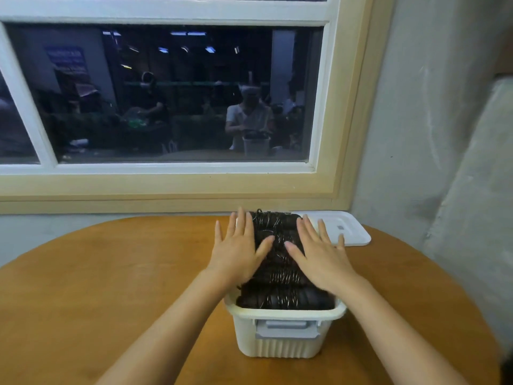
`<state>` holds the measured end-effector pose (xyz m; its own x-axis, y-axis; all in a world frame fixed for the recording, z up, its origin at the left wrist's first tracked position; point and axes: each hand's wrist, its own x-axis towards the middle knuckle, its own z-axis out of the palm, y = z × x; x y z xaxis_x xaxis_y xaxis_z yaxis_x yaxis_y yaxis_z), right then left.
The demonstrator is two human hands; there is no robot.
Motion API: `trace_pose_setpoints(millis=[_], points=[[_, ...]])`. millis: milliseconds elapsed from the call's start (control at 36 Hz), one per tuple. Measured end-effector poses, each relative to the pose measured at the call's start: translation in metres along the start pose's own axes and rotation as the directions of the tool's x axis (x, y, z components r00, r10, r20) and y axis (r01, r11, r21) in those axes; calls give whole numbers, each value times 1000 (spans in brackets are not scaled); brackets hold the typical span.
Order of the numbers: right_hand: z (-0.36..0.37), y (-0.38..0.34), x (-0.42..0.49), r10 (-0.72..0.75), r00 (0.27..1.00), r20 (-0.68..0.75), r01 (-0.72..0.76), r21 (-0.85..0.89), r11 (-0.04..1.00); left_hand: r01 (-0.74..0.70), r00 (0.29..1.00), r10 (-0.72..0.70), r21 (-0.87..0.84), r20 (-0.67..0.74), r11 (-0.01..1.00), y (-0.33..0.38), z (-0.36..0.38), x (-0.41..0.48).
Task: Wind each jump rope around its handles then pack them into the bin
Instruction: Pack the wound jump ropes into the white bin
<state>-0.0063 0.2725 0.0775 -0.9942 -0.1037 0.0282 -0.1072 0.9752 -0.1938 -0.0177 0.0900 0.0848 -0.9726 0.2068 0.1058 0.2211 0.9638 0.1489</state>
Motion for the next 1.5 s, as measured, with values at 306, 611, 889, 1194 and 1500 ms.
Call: trace_pose_setpoints(millis=[306, 611, 889, 1194, 1500], points=[[13, 3, 61, -22, 1000, 7, 22, -43, 999, 2, 1000, -1, 49, -22, 999, 2, 30, 55], [14, 5, 66, -17, 997, 72, 21, -55, 998, -83, 995, 92, 201, -35, 976, -3, 27, 60], [13, 3, 55, -22, 996, 90, 27, -62, 998, -46, 991, 31, 110, 132, 993, -5, 27, 53], [0, 6, -7, 60, 963, 263, -45, -63, 997, -27, 987, 12, 89, 162, 996, 8, 20, 3], [12, -6, 38, -98, 991, 87, 69, 289, 955, 72, 988, -88, 123, 126, 990, -24, 23, 31]])
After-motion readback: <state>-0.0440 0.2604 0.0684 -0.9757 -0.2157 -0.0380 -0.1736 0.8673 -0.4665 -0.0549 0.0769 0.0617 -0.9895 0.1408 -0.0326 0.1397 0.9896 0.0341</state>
